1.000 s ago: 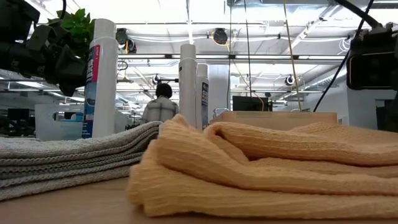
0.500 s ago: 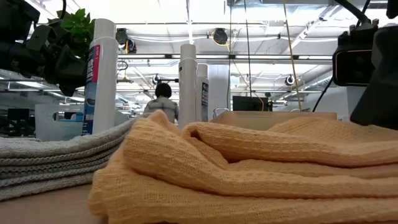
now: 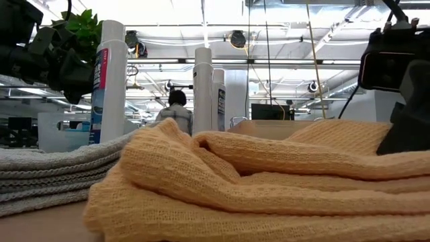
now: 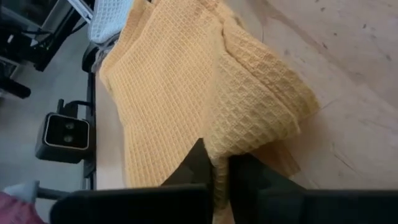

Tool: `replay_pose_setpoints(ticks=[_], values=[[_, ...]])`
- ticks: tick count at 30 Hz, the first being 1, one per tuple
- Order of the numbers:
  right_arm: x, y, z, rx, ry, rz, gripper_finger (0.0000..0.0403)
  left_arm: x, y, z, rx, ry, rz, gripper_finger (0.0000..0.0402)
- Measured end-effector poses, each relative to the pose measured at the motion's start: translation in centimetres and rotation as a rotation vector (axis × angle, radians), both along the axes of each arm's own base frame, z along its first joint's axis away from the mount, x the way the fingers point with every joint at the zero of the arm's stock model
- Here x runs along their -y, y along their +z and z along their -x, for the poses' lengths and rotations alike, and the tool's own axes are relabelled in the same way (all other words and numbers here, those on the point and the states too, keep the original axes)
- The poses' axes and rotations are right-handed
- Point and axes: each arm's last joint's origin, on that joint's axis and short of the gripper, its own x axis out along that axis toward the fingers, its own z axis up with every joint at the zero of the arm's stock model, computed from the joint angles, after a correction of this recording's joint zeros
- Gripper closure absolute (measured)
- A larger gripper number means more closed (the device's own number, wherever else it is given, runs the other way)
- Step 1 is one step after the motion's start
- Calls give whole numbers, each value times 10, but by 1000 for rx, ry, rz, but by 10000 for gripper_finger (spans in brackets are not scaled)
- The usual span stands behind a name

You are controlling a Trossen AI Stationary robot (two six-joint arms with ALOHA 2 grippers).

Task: Pick & Place Kitchen Items
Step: Put the orange microfiber cloth into the orange bin

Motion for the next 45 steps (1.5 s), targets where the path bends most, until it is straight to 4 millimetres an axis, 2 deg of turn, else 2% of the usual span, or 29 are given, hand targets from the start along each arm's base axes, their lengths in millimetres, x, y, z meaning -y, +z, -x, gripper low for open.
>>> replay_pose_setpoints(ticks=[4, 8, 12, 17, 22, 24, 33, 39, 45], values=[[-1, 6, -1, 28, 37, 3, 398, 0, 0, 0, 0, 0, 0, 293], [3, 23, 0, 52, 84, -5, 400, 0, 0, 0, 0, 0, 0, 293], [7, 58, 1, 165, 116, -21, 401, 0, 0, 0, 0, 0, 0, 293], [21, 95, 11, 244, 135, 2, 402, 0, 1, 0, 6, -1, 0, 293], [38, 124, 26, 258, 130, 19, 402, 0, 0, 0, 1, -1, 0, 293], [43, 143, 30, 250, 129, 35, 402, 0, 0, 0, 0, -1, 0, 293], [52, 211, 39, 72, 144, 157, 402, 0, 0, 0, 0, 0, 0, 293], [58, 246, 34, -111, 185, 167, 403, 0, 0, 0, 0, 0, 0, 293], [64, 273, 25, -315, 283, 186, 403, 0, 0, 0, 0, 0, 0, 293]])
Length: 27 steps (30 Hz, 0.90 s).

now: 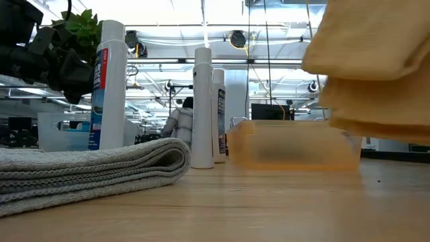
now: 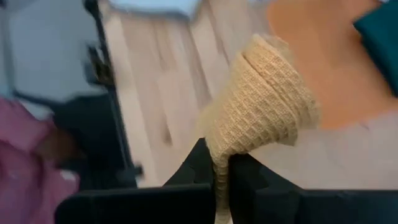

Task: Pick & Place Kitchen Items
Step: Put the orange microfiber cloth into the orange bin

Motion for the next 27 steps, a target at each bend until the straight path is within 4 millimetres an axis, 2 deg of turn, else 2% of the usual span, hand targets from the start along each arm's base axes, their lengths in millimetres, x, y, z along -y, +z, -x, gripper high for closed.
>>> replay_pose_setpoints(ticks=[3, 9, 17, 20, 27], values=[[2, 6, -4, -118, 54, 45, 403, 0, 0, 0, 0, 0, 0, 293], [6, 3, -8, -396, 163, 198, 403, 0, 0, 0, 0, -1, 0, 293], [5, -6, -21, -379, 306, 402, 403, 0, 0, 0, 0, -1, 0, 293], [7, -3, -23, -316, 343, 502, 403, 0, 0, 0, 0, -1, 0, 293], [29, 5, -23, -298, 328, 609, 403, 0, 0, 0, -1, -1, 0, 293]])
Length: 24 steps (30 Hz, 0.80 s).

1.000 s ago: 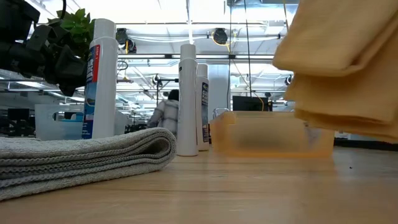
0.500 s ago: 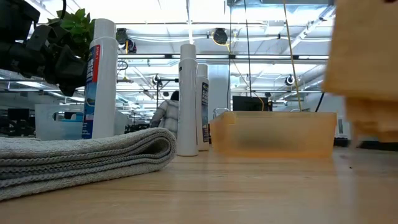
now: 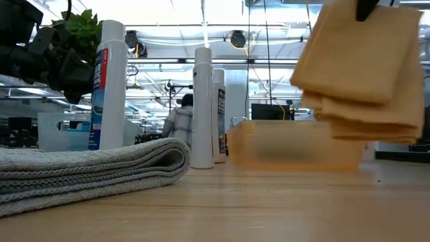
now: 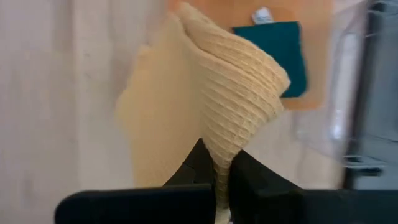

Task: Pick & Place Kitchen Items
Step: Put the orange microfiber cloth into the orange bin

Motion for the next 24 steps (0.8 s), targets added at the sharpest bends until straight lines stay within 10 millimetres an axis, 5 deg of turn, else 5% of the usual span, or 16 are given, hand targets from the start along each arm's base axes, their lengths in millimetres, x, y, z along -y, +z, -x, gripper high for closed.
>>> replay_pose_setpoints(ticks=[9, 24], values=[[40, 9, -5, -13, 146, 281, 403, 0, 0, 0, 0, 0, 0, 293], [109, 8, -58, -13, 329, 531, 403, 0, 0, 0, 1, 0, 0, 293]])
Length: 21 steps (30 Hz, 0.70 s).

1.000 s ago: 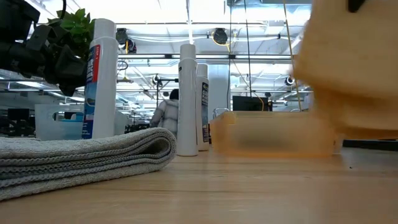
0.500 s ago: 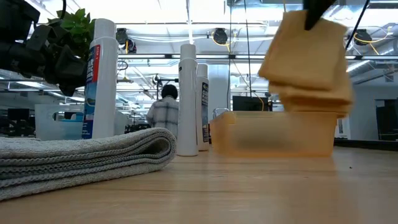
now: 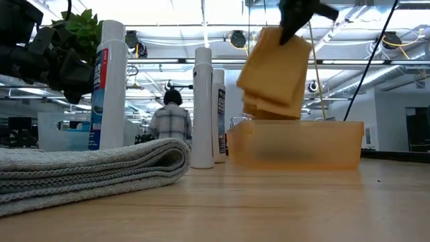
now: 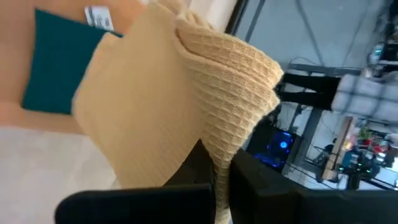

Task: Pick & Place Kitchen Items
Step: Put the orange microfiber cloth into the orange bin

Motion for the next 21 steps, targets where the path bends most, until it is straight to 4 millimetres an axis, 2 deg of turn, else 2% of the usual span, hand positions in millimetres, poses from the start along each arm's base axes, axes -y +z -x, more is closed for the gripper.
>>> replay_pose_setpoints(ticks=[7, 14, 21], values=[[20, -16, -15, -114, 11, 31, 403, 0, 0, 0, 0, 0, 0, 293], [22, -26, -31, -121, 70, 57, 403, 0, 0, 0, 0, 0, 0, 293], [27, -54, -39, -149, 135, 84, 403, 0, 0, 0, 0, 1, 0, 293]])
